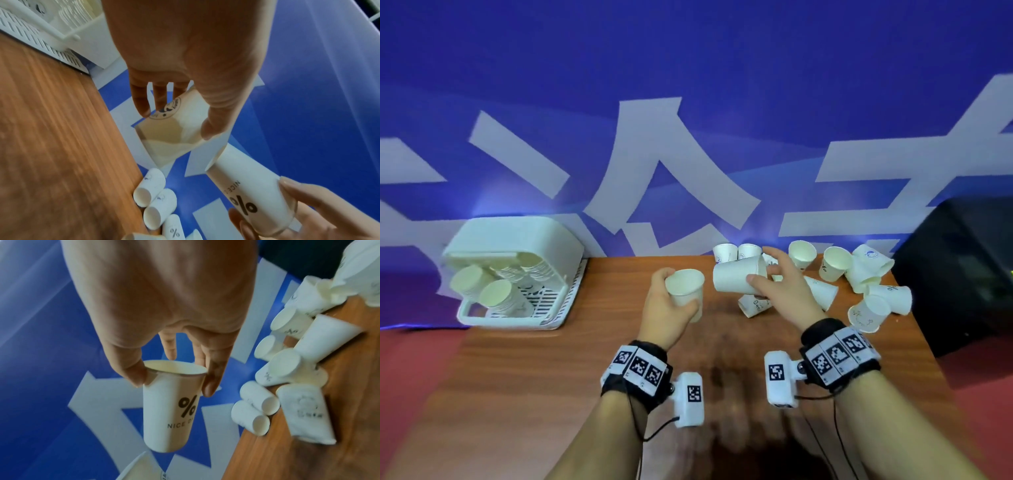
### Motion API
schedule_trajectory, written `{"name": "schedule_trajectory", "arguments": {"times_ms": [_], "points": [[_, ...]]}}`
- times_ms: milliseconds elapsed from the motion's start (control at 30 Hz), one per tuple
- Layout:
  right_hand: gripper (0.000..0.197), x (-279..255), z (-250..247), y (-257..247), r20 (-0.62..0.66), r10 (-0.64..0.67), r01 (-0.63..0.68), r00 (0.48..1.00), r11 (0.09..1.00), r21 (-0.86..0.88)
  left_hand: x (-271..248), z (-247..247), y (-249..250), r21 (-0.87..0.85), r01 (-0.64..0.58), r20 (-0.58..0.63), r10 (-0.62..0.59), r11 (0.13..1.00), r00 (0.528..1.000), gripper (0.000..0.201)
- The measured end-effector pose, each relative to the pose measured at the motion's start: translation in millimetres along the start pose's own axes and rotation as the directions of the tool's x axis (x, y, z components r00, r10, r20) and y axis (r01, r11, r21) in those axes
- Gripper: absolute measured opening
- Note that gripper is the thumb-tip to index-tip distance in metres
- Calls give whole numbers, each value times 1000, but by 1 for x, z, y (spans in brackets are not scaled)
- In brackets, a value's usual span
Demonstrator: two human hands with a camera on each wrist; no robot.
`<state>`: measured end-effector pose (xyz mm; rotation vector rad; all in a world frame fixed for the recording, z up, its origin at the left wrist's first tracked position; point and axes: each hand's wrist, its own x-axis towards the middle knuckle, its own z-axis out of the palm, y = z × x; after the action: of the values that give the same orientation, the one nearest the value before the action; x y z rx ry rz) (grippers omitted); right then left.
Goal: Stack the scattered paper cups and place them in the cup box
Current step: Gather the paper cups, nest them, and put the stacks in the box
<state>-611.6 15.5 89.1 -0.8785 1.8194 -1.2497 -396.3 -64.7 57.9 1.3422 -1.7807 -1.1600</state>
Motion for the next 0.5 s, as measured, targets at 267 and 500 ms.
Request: {"name": "schedule_trajectory", "arguments": {"times_ms": [267,500], "points": [[53,1,123,-32,85,-43,51,995,994,-92,16,-112,-49,19,100,-55,-98,995,994,91],[57,7,232,-57,208,-32,55,978,993,-108,34,-207,-101,-10,120,-142,-121,993,983,65]]}}
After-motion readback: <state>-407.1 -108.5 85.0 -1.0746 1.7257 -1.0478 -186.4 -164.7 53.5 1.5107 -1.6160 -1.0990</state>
